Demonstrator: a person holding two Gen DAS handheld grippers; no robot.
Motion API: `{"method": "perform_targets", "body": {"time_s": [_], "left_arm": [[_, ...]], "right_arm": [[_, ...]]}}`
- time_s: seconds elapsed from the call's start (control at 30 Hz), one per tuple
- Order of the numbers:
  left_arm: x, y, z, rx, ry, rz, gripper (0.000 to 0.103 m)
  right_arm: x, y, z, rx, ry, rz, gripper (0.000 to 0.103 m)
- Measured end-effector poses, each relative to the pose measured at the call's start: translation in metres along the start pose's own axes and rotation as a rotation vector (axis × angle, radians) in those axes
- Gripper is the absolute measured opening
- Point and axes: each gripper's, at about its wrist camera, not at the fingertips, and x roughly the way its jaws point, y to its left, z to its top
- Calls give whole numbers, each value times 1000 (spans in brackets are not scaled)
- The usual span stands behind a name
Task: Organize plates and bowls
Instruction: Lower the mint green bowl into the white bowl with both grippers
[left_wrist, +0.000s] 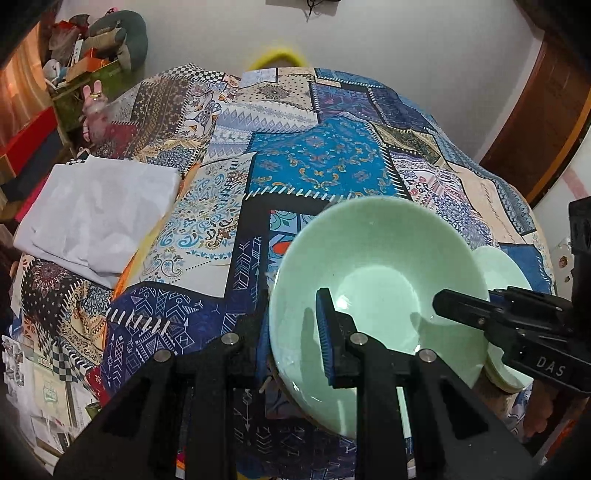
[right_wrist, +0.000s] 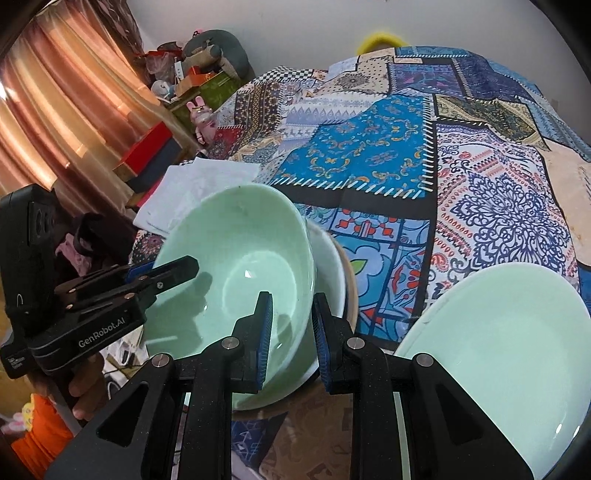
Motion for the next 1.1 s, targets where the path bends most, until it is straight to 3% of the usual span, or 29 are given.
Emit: {"method": "perform_targets", "body": {"time_s": [0.3, 0.73, 0.77, 0.83, 0.93, 1.1], "left_arm": [[1, -6, -1, 32, -18, 34, 23], [-27, -7, -2, 11, -59, -8, 24], [-30, -7, -2, 12, -62, -10, 25], [-34, -5, -2, 8, -72, -16, 28], [-40, -2, -3, -12, -88, -23, 41], [-39, 5, -7, -31, -80, -26, 47]], "right_arm": [[1, 7, 2, -59, 1, -55, 22], [-10, 11, 5, -77, -29, -115, 30], [-14, 14, 5, -94, -51, -127, 33], [-23, 18, 5, -121, -88, -140, 48], [-29, 20, 6, -145, -101, -152, 51], [-24, 7, 7, -121, -62, -161, 51]]}}
